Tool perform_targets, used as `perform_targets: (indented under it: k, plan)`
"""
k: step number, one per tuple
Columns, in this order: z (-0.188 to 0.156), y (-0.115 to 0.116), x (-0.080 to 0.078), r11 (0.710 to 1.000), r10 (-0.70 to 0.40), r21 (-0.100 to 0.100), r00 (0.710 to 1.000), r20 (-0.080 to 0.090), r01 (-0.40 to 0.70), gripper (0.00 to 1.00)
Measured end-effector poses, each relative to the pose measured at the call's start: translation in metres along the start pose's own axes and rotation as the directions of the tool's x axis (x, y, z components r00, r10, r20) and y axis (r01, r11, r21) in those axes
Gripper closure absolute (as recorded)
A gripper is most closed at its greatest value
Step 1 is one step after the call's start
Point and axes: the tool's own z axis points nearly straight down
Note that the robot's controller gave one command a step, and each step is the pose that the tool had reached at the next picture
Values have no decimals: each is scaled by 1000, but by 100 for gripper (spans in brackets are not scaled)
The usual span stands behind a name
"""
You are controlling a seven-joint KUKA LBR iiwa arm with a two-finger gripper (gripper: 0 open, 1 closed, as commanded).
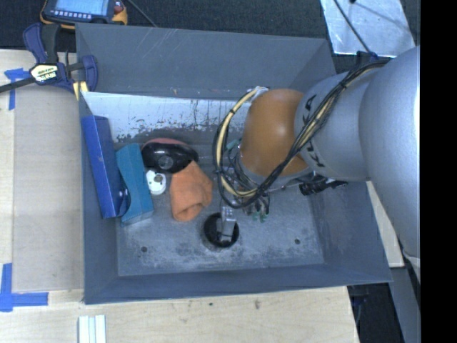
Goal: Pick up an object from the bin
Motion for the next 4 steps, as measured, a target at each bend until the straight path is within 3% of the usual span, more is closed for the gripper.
perform_targets:
  k: [1,2,3,4]
  plan:
    - [1,-16,34,999,52,-6,998,24,-52,100]
    - [1,-16,34,999,52,-6,998,24,-52,100]
    - [-30,-12,60,999,42,-2,999,9,-42,100]
    - [-25,-13,25,999,37,-4,999,13,-37,100]
